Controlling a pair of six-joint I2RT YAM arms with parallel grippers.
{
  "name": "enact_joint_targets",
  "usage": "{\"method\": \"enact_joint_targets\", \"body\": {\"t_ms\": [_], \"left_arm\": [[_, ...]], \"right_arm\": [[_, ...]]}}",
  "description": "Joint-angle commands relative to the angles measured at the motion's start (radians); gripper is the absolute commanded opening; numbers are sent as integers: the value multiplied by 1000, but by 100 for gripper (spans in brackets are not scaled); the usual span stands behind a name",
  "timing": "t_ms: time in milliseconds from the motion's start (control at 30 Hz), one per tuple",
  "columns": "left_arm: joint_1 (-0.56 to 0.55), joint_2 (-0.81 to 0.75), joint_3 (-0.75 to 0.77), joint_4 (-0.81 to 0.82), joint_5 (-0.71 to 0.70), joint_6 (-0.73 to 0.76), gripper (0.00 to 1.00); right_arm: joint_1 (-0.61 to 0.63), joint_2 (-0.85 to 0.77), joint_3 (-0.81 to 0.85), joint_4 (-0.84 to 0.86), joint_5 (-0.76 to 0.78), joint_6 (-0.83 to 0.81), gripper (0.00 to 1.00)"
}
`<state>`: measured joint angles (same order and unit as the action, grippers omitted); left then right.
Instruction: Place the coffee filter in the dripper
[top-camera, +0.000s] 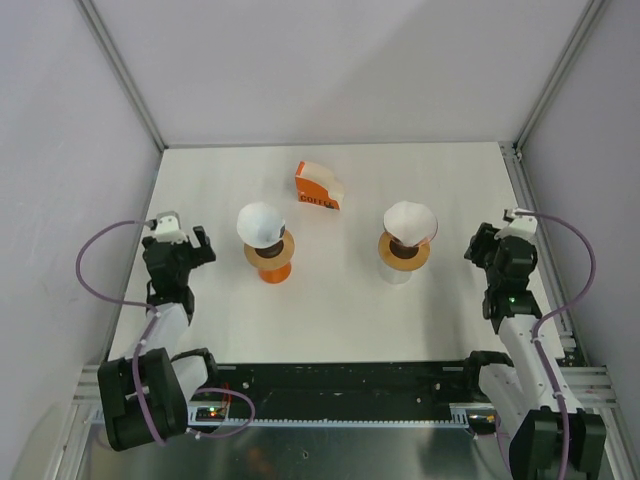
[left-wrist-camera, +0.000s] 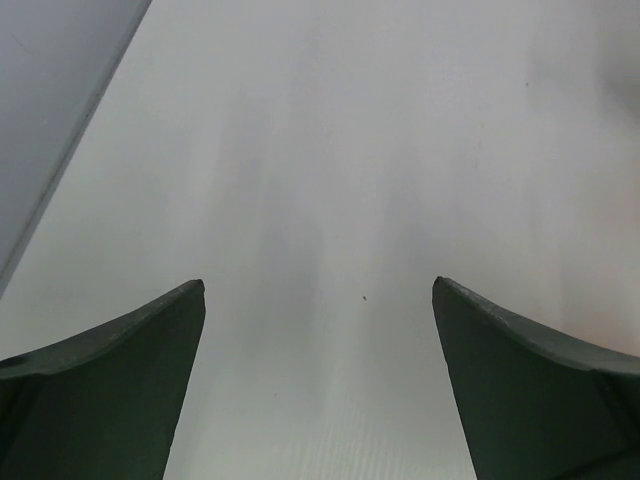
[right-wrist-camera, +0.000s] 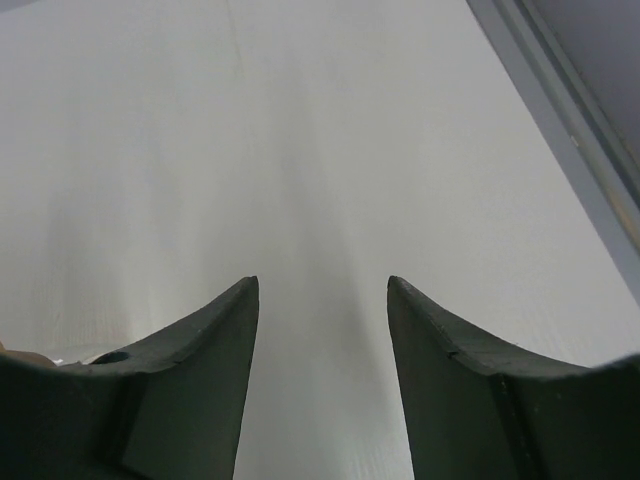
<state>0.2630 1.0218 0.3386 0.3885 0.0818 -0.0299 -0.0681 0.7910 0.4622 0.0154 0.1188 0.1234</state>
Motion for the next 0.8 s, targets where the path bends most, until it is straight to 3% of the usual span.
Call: {"method": "enact_joint_targets", "body": {"t_ms": [0, 300, 767], "left_arm": [[8, 11, -71, 258, 10, -48, 100], [9, 72, -152, 411, 50, -27, 100], [8, 104, -144, 431, 87, -25, 100]], "right_arm": [[-6, -18, -81, 200, -4, 41, 59], [-6, -19, -280, 475, -28, 69, 59], [-6, 61, -375, 655, -36, 67, 59]]}}
